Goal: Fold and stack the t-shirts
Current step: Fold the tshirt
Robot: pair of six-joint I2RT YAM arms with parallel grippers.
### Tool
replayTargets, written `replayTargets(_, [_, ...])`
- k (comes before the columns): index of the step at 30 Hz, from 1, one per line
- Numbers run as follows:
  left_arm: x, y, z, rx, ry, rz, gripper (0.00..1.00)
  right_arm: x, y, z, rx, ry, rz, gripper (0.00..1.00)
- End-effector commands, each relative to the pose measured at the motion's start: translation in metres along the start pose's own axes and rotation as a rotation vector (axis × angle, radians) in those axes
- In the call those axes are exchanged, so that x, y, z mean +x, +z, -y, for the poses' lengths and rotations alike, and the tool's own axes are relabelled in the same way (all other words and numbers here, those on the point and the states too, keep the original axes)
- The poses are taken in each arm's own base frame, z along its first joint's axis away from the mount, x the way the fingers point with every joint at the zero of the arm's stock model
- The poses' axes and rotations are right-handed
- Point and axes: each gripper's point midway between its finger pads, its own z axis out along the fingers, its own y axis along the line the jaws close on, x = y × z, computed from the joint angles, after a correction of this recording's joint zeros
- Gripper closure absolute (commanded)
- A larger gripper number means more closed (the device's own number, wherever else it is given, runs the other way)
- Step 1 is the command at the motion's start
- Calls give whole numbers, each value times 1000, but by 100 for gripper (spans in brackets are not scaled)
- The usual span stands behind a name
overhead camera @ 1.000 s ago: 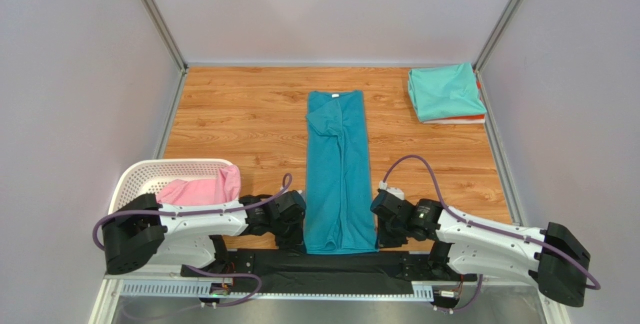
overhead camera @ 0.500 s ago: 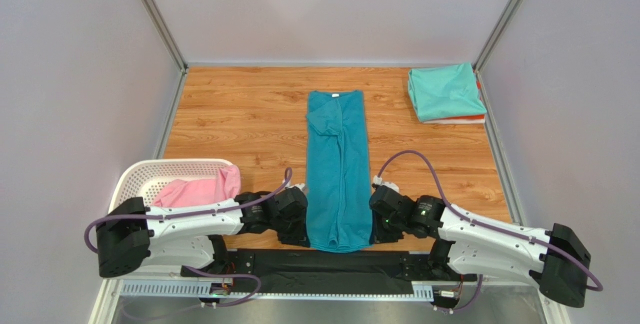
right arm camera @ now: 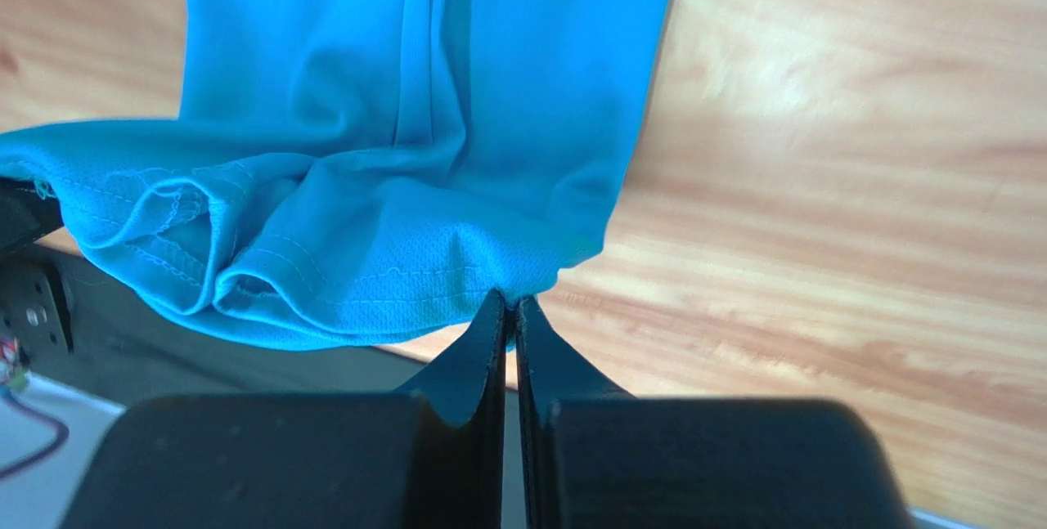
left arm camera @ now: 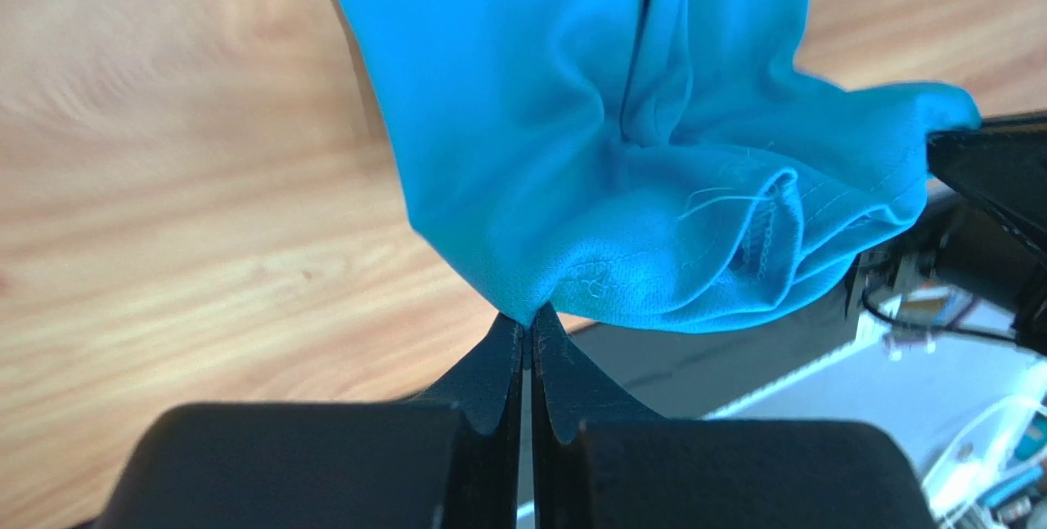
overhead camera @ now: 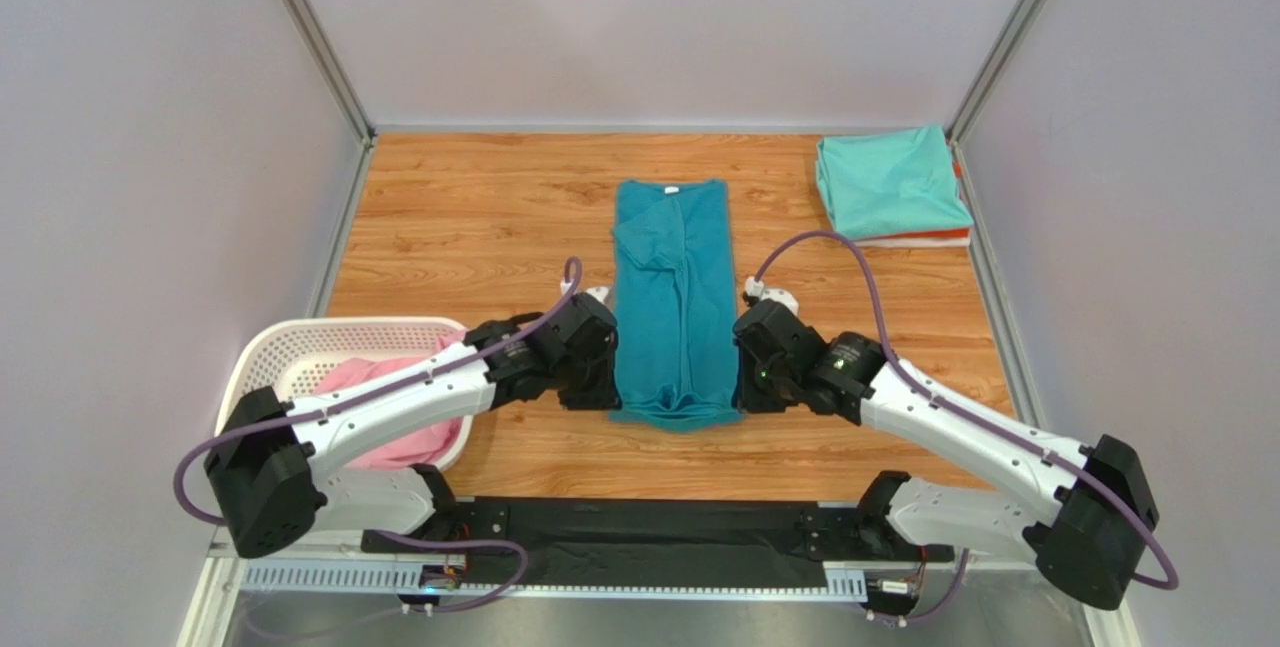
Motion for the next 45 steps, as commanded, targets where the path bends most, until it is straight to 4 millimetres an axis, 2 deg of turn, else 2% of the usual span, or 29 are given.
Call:
replayTargets(1, [-36,-2,0,-7,80,53,100,-46,-4,-6,-6,-36,117,100])
replayTargets(3, [-53,-1,3,-11,105,72,100,-70,-9,-12,-30,-15,168,100])
replayTargets(5, [-71,-4,13,29,114,88,100,-82,-6,-12,-28,-15,179,100])
replayTargets(6, [-75,0,12,21,130,77,100,-92,-8,-16,-41,-15,201,100])
replayTargets(11, [-111,-3,14,43,122,113,100,-113,3,-8,-8,-9,195,100])
replayTargets(13, [-121,1,10,40,123,113,100,-125,4,-9,-15,-2,210,100])
replayTargets(19, [-151,11,14,53,162,116,100,-157,14,-9,-44,21,226,100])
replayTargets(20, [-153,18,10,44,156,102,100,-161,15,-7,-40,24,226,100])
replayTargets(22, [-166,19,8,56,143,105,100,-168,22,-2,-29,32,220,100])
replayTargets(24, [-174,25,3,54,127,104,100,-177,24,-6,-56,27,223,100])
replayTargets(25, [-181,25,2,65,117,110,100,-178,31,-4,-53,29,206,100])
replayTargets(33, [-200,51,-6,100,113,58,100,-204,55,1,-62,51,184,100])
replayTargets(35, [-207,57,-9,104,112,51,100,-206,67,7,-51,66,160,100])
replayTargets(40, [-214,72,-16,106,96,29,100,-210,79,11,-43,76,144,100])
replayTargets(45, [-215,92,-24,113,69,-16,99,-211,98,20,-27,104,109,99])
